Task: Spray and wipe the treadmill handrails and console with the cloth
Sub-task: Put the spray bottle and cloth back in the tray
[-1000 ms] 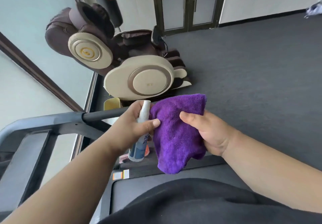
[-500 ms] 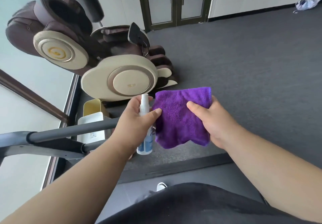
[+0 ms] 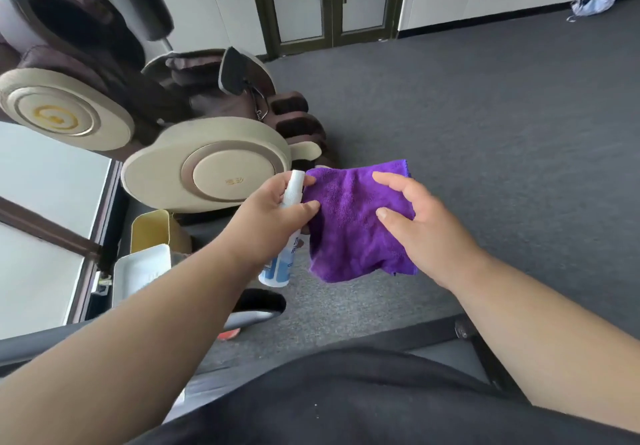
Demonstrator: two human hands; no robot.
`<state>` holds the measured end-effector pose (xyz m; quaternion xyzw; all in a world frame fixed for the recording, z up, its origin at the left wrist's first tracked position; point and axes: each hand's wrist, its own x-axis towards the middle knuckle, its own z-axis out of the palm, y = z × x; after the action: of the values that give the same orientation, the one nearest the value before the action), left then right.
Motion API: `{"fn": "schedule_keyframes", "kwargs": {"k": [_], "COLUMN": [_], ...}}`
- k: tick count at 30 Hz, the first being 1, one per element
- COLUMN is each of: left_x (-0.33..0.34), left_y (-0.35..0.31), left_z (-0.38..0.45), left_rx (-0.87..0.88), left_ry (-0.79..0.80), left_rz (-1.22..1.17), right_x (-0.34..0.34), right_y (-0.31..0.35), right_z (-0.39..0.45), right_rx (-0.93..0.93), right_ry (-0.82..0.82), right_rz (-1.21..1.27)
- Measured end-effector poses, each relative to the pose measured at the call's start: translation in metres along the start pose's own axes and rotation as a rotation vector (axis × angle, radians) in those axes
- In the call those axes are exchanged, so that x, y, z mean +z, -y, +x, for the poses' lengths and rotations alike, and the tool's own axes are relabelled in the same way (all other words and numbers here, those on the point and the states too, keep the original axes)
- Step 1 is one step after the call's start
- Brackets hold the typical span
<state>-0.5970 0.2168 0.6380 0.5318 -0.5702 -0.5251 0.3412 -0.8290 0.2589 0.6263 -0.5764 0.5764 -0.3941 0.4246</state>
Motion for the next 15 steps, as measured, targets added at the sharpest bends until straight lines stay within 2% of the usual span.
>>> {"fn": "schedule_keyframes", "kwargs": {"k": [3,6,10,15], "left_x": [0.019,0.049,0.089,0.110], "left_y": [-0.003,-0.006,-0.018,-0.029], "left_z": [0.025,0.050,0.079,0.108], "left_rx": [0.009,0.008,0.017,0.039], "left_ry": [0.012,-0.044,-0.165,-0.332], "left_rz": [0.020,0.006,-0.047,-0.075], "right_x": [-0.031,-0.064,-0.106,-0.124], "right_y": [-0.016,-0.031,-0.046,-0.046], "right_z": [0.030,0.067,0.119,0.175], "right_rx": [0.008,-0.004,-0.048,-0.147], "right_ry": [0.074,0.183,0.326,0.391], "right_rz": [-0.005,-0.024,-0.036,-0.087]}}
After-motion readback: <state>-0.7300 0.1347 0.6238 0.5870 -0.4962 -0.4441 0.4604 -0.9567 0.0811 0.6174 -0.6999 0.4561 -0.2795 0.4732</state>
